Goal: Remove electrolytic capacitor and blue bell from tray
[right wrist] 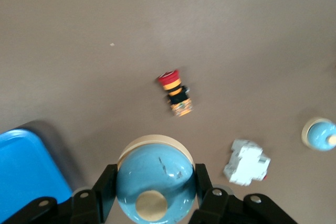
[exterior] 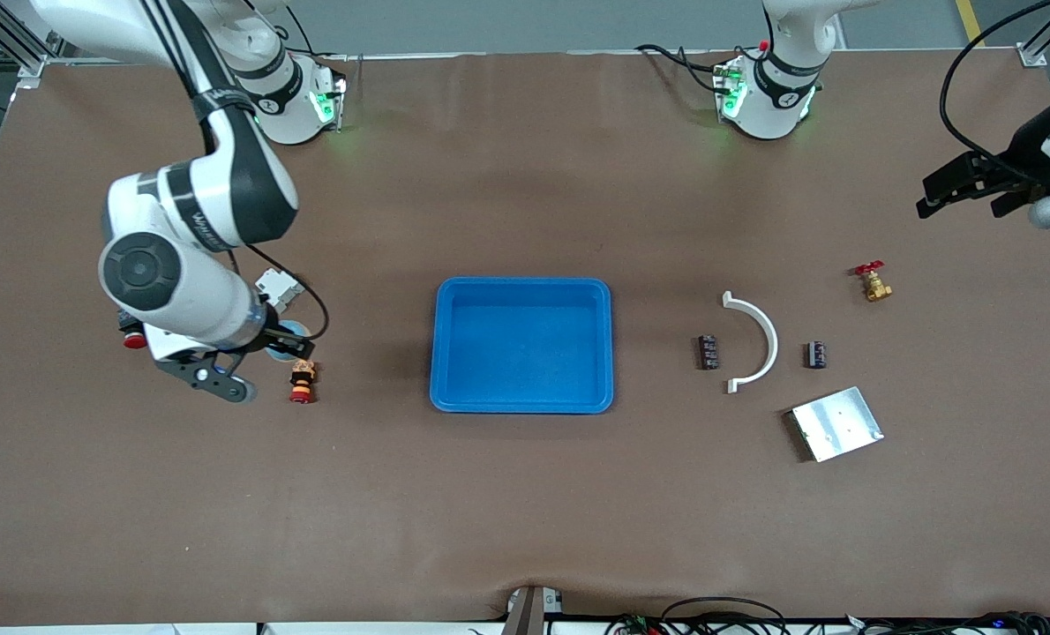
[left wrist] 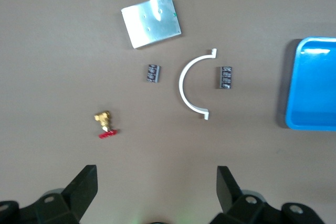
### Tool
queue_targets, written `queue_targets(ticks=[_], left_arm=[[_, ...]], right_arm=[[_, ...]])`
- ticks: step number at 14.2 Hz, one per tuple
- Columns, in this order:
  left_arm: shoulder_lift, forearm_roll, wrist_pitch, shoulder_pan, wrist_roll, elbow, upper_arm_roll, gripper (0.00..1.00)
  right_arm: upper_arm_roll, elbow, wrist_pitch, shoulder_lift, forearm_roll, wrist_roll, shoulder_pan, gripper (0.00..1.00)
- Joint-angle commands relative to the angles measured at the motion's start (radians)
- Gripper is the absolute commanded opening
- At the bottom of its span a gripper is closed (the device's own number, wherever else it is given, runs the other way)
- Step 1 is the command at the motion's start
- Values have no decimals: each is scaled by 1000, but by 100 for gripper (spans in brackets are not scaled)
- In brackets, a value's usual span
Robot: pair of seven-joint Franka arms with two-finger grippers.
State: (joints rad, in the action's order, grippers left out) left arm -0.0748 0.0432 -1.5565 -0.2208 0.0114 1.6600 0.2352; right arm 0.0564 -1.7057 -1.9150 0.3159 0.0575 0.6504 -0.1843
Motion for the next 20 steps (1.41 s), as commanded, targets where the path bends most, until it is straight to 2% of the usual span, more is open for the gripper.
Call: queue_targets(ticks=[1,4,8,14,16,20], left_arm=[[30,-36,44,17,18,-91,42,100],[32,-37,44,15,19,-103,47,100],[38,-45,45,4,19,-95,39,100],[46,-45,33,-22,16,-91,38,100],[18,-40,13,-17,16,-48,36,100],[20,-45,16,-6,19,-49,30,100]], right_arm=[[17,-179,-84,-119,-5,-92,58,0],[16,-201,-90,-132,-5,-176,97,0],[16,-305,-200,-170,-5,-261,141,0],[14,-322,-271,-160,-5,-262,152,0],[13,-324,-312,-138,-5,-262,175,0],[14,-385,-397,-132,-5,-262,195,0]])
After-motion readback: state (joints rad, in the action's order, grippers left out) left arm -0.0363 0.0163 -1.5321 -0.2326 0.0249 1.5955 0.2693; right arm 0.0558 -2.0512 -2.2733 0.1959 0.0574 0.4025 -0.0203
